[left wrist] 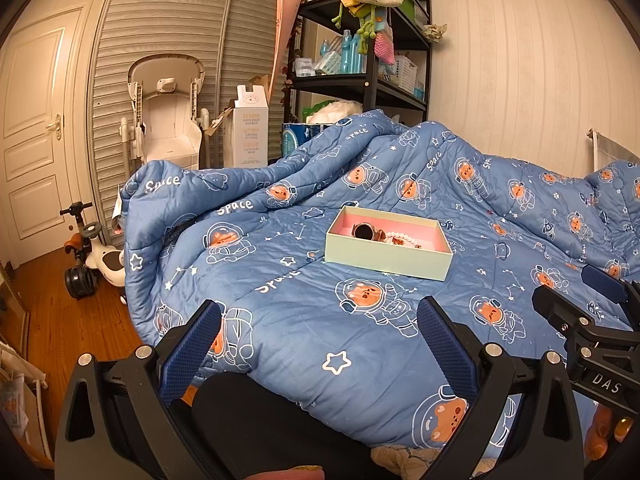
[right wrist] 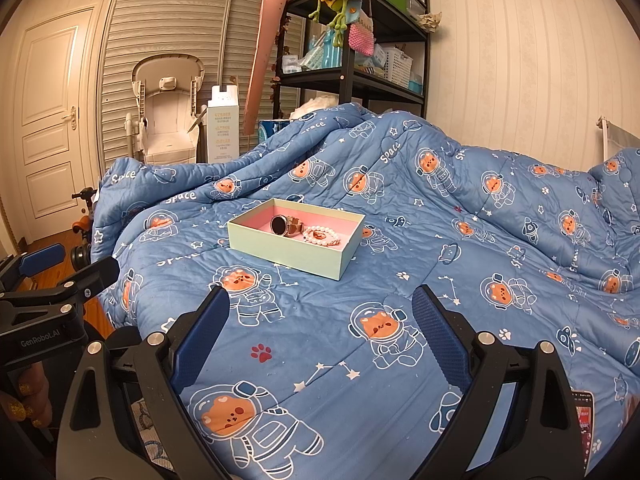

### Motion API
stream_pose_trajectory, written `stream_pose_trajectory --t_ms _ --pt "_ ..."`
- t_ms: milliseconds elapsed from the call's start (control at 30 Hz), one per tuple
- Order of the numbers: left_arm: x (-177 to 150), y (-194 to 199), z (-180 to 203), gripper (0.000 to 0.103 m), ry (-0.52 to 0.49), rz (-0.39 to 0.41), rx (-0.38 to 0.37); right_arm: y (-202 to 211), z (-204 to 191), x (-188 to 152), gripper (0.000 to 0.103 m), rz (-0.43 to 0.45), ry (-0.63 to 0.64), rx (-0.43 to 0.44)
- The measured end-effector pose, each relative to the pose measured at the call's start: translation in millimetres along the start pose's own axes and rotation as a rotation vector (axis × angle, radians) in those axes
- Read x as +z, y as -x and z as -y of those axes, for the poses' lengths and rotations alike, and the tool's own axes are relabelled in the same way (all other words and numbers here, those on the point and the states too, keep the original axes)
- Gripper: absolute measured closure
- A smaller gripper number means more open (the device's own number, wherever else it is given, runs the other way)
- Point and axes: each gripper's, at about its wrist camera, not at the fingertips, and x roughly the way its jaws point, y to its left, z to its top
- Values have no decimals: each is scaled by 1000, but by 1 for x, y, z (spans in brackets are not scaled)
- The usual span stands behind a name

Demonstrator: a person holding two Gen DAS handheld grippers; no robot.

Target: Organize jewelry

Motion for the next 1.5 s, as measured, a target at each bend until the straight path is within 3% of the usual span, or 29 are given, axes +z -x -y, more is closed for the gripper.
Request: stream_pose_trajectory --t_ms 1500 --pt "0 4 -2 7 2 21 -3 0 0 0 12 -1 2 1"
